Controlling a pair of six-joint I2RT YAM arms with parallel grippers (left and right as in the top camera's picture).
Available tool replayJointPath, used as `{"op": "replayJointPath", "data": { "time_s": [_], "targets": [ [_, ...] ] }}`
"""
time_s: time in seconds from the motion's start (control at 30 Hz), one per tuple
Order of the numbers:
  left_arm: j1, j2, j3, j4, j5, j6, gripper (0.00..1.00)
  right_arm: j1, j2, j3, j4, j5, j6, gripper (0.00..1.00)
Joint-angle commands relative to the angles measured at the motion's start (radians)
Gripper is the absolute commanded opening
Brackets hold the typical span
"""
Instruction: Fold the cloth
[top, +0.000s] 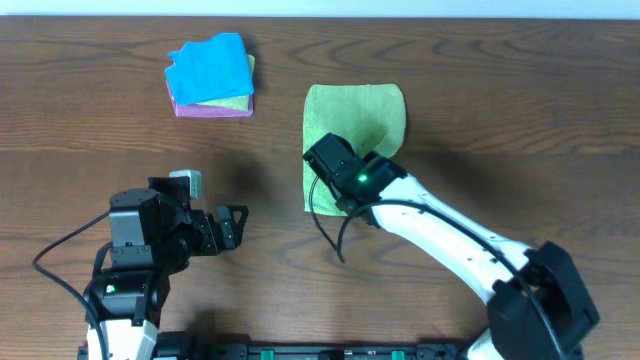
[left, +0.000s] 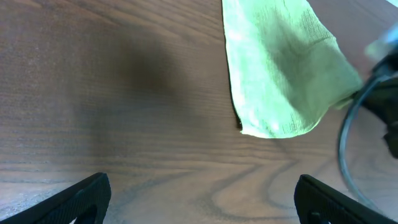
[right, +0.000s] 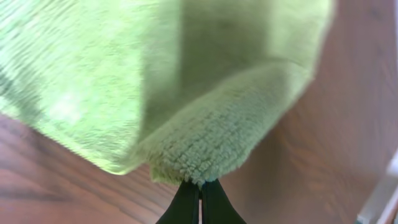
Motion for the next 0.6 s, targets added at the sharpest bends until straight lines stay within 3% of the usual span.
{"op": "replayJointPath", "data": {
  "time_s": [0.0, 0.3, 0.47, 0.57],
  "targets": [
    [-0.004, 0.0, 0.028, 0.002, -0.006, 0.0, 0.95, 0.005, 0.076, -0.001, 0.002, -0.121, -0.095, 0.01],
    [-0.004, 0.0, 0.028, 0.003, -0.006, 0.0, 0.95, 0.062, 0.294, -0.001, 0.076, -0.199, -0.089, 0.01],
    [-0.004, 0.0, 0.028, 0.003, -0.015, 0.0, 0.96, 0.104, 0.297, 0.002, 0.073, -0.161, 0.111, 0.14],
    [-0.004, 0.0, 0.028, 0.003, -0.033, 0.0, 0.96, 0.122, 0.265, 0.007, 0.082, -0.162, 0.223, 0.27]
  ]
}}
